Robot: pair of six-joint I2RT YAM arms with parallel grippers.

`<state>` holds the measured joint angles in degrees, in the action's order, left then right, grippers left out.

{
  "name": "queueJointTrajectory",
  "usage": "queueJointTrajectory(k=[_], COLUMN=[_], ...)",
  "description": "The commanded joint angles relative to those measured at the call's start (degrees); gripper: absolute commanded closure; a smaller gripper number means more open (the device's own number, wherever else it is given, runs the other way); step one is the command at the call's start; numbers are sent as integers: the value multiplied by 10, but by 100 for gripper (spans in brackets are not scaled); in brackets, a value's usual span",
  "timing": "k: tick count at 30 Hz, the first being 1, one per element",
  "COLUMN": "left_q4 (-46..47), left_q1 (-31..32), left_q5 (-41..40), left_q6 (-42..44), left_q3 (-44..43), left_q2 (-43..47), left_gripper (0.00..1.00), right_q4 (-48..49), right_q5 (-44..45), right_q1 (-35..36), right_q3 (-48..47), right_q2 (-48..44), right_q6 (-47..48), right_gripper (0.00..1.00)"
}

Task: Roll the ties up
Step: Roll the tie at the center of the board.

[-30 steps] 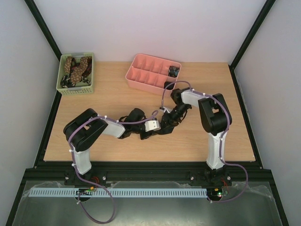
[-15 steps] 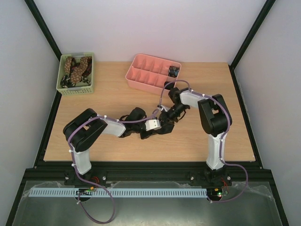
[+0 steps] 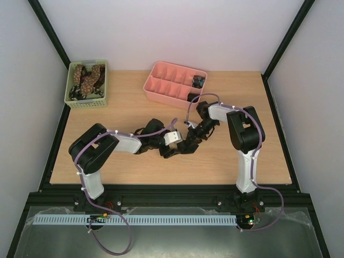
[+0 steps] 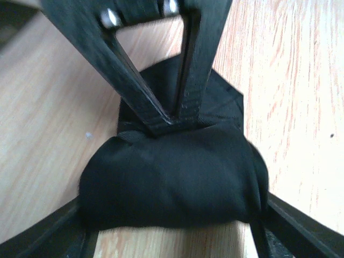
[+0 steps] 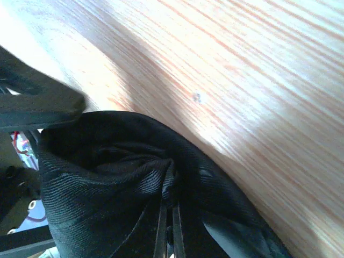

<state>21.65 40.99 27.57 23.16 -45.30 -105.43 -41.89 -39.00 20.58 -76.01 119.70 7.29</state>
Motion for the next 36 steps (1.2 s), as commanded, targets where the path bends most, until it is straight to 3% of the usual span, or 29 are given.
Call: queueJointTrajectory(k=[1,13,18,19,23,26,31,36], left_q4=[44,113,90,86,69,48,4,-13], left_q1=[-4,4,8,8,8,14,20,24], left_q5=[40,44,12,4,-15,-49,-88,-96], left_q6=[-14,-119,-121,-112,-65,-27,11,19], left_q3=[8,-13,-27,-23,1,11,10,7], left_q2=[24,-43,-67,-66,-54,-45,-47,-50], left_gripper=[20,20,40,47,61,68,72,72], right_q4=[-5,49,49,46,33,4,-63,-124], right_q5=[99,122,128,129,127,112,51,-49], right_q1=[-15,-6,-4,-4,-4,-6,-22,-31], right_q3=[20,37,1,-9,-40,-67,-86,-93], right_q2=[47,47,60,62,66,59,17,-8], right_q6=[17,5,13,16,28,40,44,47], right_gripper=[99,99,99,99,98,85,65,57])
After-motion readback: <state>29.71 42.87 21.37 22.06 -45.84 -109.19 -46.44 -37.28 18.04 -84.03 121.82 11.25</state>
